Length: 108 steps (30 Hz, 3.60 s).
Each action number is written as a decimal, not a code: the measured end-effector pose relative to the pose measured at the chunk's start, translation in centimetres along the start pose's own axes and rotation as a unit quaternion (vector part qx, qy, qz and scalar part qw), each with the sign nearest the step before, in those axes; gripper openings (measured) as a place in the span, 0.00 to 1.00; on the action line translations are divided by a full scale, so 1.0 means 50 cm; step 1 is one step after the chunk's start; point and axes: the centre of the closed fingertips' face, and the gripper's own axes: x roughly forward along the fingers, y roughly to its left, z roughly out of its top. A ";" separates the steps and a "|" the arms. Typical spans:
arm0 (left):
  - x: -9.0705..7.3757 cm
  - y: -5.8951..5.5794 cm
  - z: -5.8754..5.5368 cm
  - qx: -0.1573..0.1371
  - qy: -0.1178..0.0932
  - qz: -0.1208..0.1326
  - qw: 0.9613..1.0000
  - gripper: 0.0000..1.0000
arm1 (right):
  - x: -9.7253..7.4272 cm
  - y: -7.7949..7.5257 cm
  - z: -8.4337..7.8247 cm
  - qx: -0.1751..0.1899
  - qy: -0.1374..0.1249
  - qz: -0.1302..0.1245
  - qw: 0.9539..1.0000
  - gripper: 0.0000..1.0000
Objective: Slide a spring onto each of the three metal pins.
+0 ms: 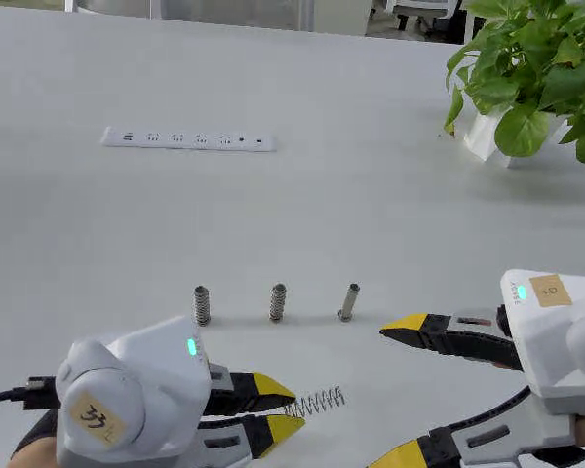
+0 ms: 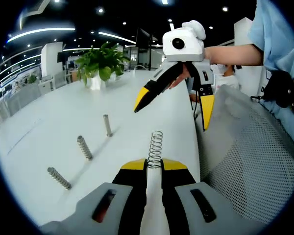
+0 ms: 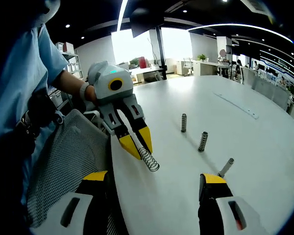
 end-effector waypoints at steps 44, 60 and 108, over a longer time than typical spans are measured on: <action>-0.044 -0.023 0.014 0.013 -0.030 -0.001 0.999 0.06 | 0.044 0.049 0.037 -0.001 0.030 0.111 0.993 0.07; -0.026 -0.022 0.006 0.008 -0.009 0.000 1.000 0.06 | 0.035 0.055 0.064 -0.040 0.027 0.092 0.995 0.06; 0.017 -0.029 0.049 -0.008 -0.039 -0.011 0.999 0.06 | 0.026 0.043 0.071 -0.199 0.163 0.126 0.958 0.22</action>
